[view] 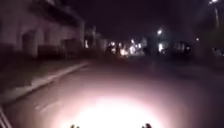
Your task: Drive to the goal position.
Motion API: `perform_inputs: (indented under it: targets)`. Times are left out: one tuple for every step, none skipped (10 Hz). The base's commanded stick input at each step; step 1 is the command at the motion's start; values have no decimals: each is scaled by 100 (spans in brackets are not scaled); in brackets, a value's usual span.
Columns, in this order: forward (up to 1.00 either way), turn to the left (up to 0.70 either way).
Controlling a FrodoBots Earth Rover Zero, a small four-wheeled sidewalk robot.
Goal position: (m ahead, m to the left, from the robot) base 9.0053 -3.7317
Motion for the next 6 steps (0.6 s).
perform_inputs:
  targets:
    - [70,0]
    - [70,0]
    - [70,0]
    - [70,0]
    - [70,0]
    - [70,0]
